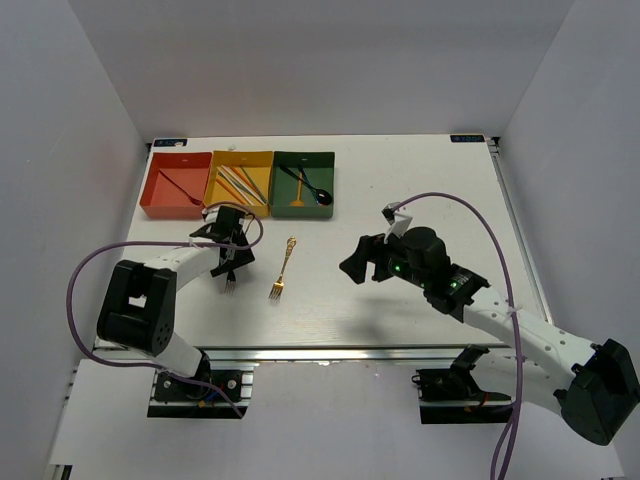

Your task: Sort the eating utensils into containers

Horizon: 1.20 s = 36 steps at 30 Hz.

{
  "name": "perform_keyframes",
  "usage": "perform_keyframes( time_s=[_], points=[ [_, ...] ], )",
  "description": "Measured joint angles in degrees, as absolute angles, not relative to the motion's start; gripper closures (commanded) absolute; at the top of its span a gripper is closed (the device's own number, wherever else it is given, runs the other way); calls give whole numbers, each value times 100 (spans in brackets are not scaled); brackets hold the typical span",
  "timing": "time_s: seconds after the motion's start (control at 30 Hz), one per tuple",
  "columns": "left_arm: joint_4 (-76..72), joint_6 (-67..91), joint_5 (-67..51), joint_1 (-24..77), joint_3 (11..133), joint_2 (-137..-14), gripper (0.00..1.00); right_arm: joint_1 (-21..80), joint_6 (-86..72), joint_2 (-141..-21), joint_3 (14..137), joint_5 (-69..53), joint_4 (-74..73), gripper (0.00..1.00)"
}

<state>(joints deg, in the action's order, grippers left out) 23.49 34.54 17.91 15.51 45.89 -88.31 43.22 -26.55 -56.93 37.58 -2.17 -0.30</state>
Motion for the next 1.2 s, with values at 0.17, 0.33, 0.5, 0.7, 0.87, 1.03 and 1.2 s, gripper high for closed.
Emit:
perform_keyframes(
  time_s=[0.17,0.33,0.5,0.7,0.87,1.03,1.2],
  points=[
    [2185,3444,1785,1450,4591,-8871,27,4322,-2663,-5846,3758,-305,19,11],
    [2045,3406,1785,1315,4711,-9100,39,4322,-2689,-6007,3758,-397,27,11],
    [1767,3382,1870,1282,4783,-9282,73,4322,-2703,-6016,3758,-445,62,11],
    [1212,3437,1671,1310,4501,-9153,100,4322,-2729,-6014,3758,-451,113,11],
    [1479,3658,1411,1730,4209,-8700,100,4322,-2794,-6005,3758,-451,156,11],
    [2512,3907,1531,2086,4333,-7703,100,4322,-2814,-5994,3758,-454,185,11],
    [3247,4045,2283,2040,5489,-6764,100,4322,-2812,-5924,3758,-447,193,11]
  ],
)
